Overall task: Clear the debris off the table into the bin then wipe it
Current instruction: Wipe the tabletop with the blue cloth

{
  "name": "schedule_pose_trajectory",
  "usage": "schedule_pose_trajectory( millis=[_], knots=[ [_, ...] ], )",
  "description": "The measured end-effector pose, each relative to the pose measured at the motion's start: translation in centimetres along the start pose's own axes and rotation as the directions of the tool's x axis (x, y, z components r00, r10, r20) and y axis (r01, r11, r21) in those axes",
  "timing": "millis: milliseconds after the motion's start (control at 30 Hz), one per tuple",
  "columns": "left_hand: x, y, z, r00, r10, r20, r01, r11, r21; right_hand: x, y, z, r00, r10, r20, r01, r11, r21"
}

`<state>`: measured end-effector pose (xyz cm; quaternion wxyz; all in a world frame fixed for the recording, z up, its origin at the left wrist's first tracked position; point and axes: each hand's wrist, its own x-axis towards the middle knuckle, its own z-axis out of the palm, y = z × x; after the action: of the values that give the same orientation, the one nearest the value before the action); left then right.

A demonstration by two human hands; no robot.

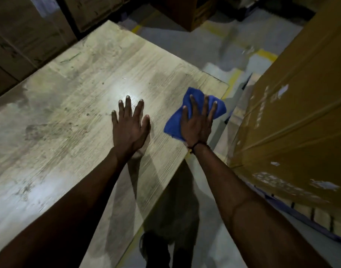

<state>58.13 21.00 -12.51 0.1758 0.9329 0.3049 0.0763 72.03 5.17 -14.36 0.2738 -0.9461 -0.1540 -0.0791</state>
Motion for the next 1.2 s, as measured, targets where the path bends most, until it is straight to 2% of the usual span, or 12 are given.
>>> schedule_pose_trajectory(
  millis=[67,167,300,367,467,567,667,733,867,1033,1133,1200],
  knots=[
    [1.5,0.2,0.1,1.000,0.008,0.007,-0.008,1.000,0.004,0.9,0.3,0.4,1.000,-0.016,0.011,0.016,0.998,-0.053],
    [3.1,0.3,-0.1,1.000,0.014,0.026,-0.014,1.000,0.026,-2.5,-0.5,-0.3,0.992,-0.076,0.103,0.090,0.987,-0.135],
    [4.4,0.8,0.1,1.000,-0.004,0.006,0.003,1.000,0.026,-7.4,-1.5,-1.7,0.987,-0.092,0.129,0.083,0.994,0.075],
    [4.7,1.2,0.5,0.999,-0.035,-0.002,0.035,0.999,0.028,-4.6,-0.7,-1.3,0.994,-0.091,0.066,0.085,0.992,0.089],
    [5.1,1.8,1.2,0.997,-0.072,-0.026,0.073,0.997,0.037,4.6,1.7,0.2,0.997,-0.077,0.013,0.076,0.997,0.021],
    [6.1,1.9,1.6,0.997,-0.072,-0.035,0.073,0.997,0.027,12.3,4.1,0.8,0.991,-0.102,0.086,0.106,0.993,-0.044],
    [8.0,2.3,2.0,0.996,-0.084,-0.041,0.085,0.996,0.036,15.8,5.0,0.6,0.980,-0.091,0.177,0.096,0.995,-0.020],
    [9.4,2.9,2.2,0.992,-0.111,-0.064,0.113,0.993,0.043,16.8,5.0,0.3,0.971,-0.078,0.228,0.097,0.992,-0.075],
    [12.2,4.1,2.7,0.978,-0.182,-0.100,0.187,0.982,0.038,17.6,4.7,0.8,0.943,-0.219,0.249,0.282,0.926,-0.252],
    [14.0,4.5,2.9,0.955,-0.265,-0.130,0.273,0.961,0.045,19.2,3.1,2.6,0.865,-0.403,0.299,0.472,0.856,-0.211],
    [14.7,3.2,2.3,0.933,-0.329,-0.149,0.339,0.939,0.051,21.6,-0.2,4.7,0.761,-0.540,0.359,0.609,0.785,-0.112],
    [15.4,2.2,1.8,0.919,-0.361,-0.160,0.372,0.927,0.043,23.2,-2.3,5.6,0.664,-0.614,0.427,0.679,0.735,0.000]
  ],
)
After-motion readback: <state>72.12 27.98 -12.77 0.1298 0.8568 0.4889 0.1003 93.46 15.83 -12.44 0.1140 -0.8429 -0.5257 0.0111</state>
